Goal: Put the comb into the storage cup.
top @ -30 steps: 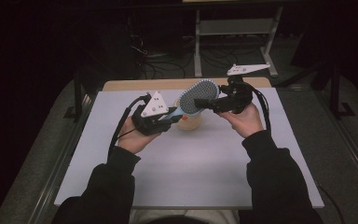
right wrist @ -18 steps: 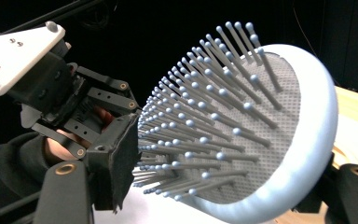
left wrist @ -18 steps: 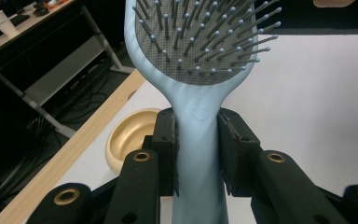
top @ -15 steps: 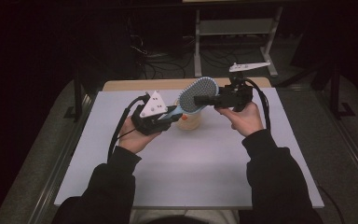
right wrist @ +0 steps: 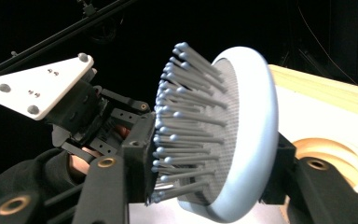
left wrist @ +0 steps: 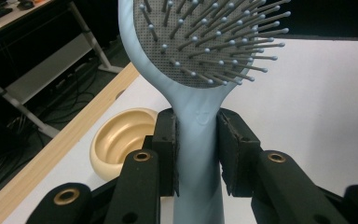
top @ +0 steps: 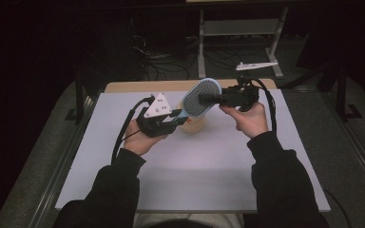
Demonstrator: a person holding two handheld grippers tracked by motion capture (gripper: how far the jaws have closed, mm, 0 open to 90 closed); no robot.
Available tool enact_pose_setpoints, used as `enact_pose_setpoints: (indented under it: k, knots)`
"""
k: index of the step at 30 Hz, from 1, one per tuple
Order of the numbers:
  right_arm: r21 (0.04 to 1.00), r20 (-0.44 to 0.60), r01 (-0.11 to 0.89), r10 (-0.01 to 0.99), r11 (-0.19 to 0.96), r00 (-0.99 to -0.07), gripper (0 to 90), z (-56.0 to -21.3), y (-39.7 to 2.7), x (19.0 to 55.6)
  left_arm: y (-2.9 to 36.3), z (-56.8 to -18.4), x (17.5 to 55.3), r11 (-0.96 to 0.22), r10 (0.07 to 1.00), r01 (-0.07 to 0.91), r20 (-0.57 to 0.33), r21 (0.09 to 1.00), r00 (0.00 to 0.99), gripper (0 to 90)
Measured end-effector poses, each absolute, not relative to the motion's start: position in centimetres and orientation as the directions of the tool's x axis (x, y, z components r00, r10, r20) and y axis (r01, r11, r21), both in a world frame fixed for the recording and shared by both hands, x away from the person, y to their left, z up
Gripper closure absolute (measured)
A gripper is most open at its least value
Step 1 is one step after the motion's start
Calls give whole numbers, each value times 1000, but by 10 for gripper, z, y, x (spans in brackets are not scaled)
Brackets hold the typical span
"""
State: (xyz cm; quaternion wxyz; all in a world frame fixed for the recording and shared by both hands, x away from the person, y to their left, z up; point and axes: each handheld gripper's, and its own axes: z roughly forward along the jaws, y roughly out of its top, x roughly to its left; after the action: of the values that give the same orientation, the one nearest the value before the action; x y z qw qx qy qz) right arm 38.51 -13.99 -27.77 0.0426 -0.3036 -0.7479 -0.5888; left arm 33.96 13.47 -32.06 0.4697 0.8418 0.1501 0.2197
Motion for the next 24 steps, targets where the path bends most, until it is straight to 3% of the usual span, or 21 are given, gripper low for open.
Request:
enact_pose_setpoints:
  k: [7, 12, 24]
  knots:
    - [847, 429, 515, 406, 129, -807, 526, -277, -139, 386, 136, -321, 341, -514, 462, 55, 222, 856, 859, 695]
    - [844, 402, 514, 452, 156, -797, 540, -278, -140, 386, 144, -317, 342, -445, 474, 68, 170, 893, 864, 712]
    - [854, 371, 494, 476, 162, -798, 541, -274, -146, 384, 154, -325, 350, -449, 506, 132, 130, 884, 852, 521]
